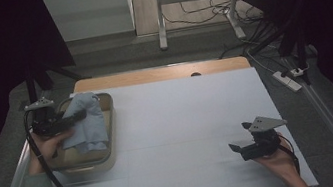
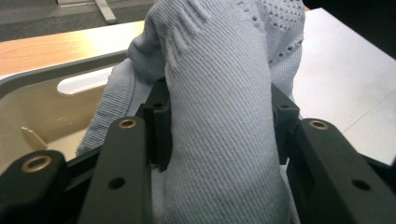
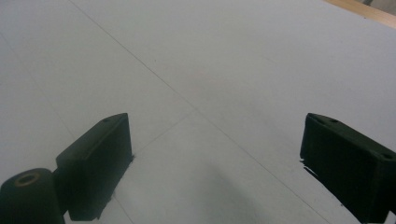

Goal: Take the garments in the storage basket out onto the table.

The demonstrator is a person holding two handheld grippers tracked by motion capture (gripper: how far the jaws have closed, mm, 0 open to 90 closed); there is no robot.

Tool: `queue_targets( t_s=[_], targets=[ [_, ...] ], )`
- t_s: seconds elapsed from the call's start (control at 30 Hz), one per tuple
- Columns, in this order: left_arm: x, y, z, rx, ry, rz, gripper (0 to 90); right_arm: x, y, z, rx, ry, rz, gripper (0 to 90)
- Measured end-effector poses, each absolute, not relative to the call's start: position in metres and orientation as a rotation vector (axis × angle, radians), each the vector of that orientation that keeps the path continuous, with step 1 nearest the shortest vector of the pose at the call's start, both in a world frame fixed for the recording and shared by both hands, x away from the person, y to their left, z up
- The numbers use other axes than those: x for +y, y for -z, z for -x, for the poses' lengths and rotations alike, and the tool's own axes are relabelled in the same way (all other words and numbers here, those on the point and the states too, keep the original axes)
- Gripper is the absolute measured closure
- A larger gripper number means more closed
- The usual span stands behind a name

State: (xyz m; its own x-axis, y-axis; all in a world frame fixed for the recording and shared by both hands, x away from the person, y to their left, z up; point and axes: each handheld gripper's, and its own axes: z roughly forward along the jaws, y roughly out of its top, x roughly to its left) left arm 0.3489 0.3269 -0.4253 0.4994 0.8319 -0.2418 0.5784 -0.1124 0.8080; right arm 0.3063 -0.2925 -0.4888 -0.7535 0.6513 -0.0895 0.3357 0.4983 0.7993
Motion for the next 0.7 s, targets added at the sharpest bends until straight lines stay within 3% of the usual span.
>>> queue_targets(
  t_s=[0.7],
  targets=[
    [0.330, 0.412, -0.339, 1.128, -0.375, -1.700, 55.4, -0.293, 0.489, -0.307, 2.365, -1.133, -0.823, 8.5]
  ],
)
